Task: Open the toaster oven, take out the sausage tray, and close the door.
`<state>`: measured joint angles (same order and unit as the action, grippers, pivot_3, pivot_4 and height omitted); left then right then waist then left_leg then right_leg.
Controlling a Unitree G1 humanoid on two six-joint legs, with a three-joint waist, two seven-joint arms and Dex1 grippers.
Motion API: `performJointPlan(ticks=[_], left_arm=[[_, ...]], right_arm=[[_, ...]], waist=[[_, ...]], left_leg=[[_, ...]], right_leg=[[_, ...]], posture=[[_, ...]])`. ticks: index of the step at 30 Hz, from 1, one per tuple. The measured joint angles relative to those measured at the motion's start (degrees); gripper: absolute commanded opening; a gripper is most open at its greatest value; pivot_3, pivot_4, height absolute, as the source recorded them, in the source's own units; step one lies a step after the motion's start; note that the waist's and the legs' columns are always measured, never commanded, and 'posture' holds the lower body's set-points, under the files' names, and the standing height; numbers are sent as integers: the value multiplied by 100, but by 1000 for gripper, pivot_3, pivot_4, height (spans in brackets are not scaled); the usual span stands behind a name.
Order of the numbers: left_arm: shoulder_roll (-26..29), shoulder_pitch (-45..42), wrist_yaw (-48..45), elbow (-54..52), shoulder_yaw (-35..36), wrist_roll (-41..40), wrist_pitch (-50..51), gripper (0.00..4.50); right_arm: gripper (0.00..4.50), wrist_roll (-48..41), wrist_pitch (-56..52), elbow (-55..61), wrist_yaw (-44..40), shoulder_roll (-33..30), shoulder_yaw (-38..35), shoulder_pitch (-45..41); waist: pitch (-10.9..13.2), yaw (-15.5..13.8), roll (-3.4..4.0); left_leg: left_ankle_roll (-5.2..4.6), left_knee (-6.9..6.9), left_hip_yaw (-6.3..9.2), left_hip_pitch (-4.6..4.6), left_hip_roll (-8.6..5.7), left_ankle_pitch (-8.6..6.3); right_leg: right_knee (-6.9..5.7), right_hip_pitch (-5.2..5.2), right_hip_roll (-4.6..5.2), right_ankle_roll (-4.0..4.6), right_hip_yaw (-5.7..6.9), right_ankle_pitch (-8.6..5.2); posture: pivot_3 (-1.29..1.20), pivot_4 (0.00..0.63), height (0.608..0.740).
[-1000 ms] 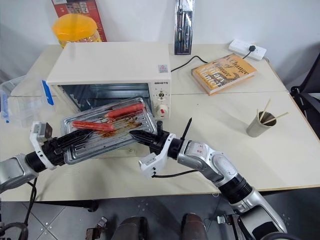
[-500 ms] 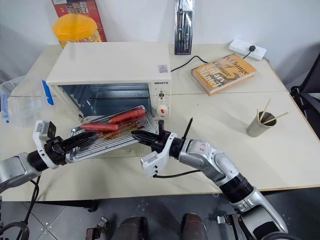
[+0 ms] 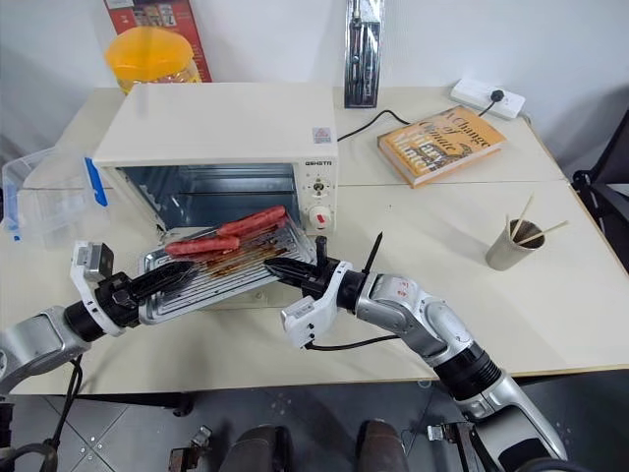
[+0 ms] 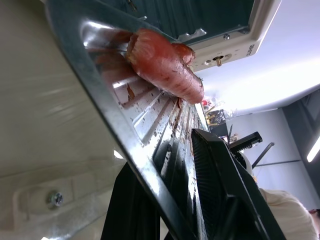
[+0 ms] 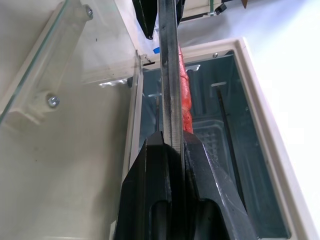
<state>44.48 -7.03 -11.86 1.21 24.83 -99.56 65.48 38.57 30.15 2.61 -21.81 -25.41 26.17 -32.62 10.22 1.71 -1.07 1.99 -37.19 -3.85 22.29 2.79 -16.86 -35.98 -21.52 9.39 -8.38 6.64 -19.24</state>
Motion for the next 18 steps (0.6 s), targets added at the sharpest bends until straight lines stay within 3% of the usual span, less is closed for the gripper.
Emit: performJointPlan(ticks=[10,18], left_arm=[[-170,14,-557,-87,21,662,-180,645],[-357,-50,-651,-68,-48,874,-178,645]], right_arm=[[0,124,1,-50,4,43,-9,11],[2584,93,73,41,112,304,-38,32]], waist=[[0,0,0],[0,2,1]], left_leg=[[0,0,-1,0,0,0],[0,0,0,0,0,0]], right_leg=[[0,0,0,0,0,0],[0,0,0,0,0,0]], posture=[[0,150,740],[0,150,740]])
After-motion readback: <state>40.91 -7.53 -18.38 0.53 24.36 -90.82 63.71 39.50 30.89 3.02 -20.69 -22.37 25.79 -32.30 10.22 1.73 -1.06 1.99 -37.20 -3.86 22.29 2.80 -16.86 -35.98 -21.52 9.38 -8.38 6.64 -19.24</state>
